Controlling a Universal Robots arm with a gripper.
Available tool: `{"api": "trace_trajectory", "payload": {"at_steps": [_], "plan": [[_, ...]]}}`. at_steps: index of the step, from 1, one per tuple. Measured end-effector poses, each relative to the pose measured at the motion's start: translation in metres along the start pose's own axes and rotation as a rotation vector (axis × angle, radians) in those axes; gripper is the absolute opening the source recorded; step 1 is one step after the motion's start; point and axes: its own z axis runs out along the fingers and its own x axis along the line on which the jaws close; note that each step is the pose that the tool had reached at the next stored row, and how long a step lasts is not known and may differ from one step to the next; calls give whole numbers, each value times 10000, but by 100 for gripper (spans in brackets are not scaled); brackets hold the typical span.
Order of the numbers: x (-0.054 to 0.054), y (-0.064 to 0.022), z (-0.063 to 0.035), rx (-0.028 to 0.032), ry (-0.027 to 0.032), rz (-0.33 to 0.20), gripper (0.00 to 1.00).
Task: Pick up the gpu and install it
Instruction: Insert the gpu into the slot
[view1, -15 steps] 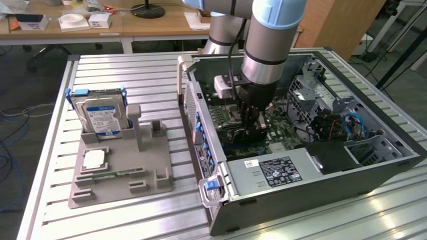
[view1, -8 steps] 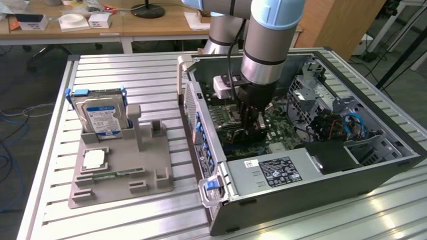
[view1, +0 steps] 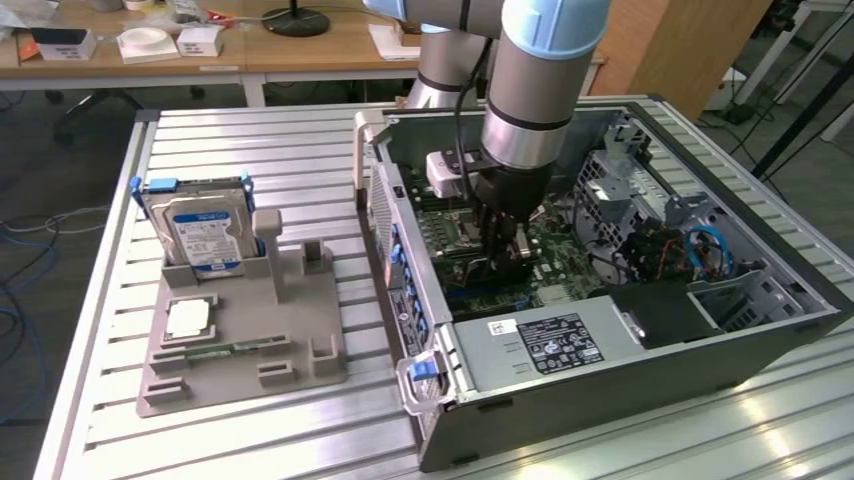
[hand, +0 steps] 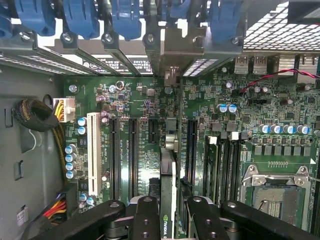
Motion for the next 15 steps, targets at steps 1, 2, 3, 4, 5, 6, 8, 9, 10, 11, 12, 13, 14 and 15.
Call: {"api": "trace_trajectory", "payload": {"at_steps": [1, 2, 3, 4, 5, 6, 8, 9, 10, 11, 12, 13, 14, 15], "plan": [[1, -1, -2, 9, 11, 0, 27], [1, -5, -3, 10, 13, -6, 32], [1, -7, -4, 9, 14, -11, 38], [2, -7, -5, 7, 17, -11, 38], [2, -7, -4, 8, 16, -11, 45], [2, -7, -4, 8, 16, -11, 51], [2, -7, -4, 8, 16, -11, 57], [2, -7, -17, 6, 19, -12, 57], [3, -8, -44, 5, 21, -12, 57], [3, -10, -79, 7, 18, -11, 57], [3, -11, -114, 8, 16, -11, 57], [3, -13, -148, 7, 17, -11, 57], [4, -14, -179, 7, 18, -11, 57], [4, -15, -210, 7, 17, -11, 57]]}}
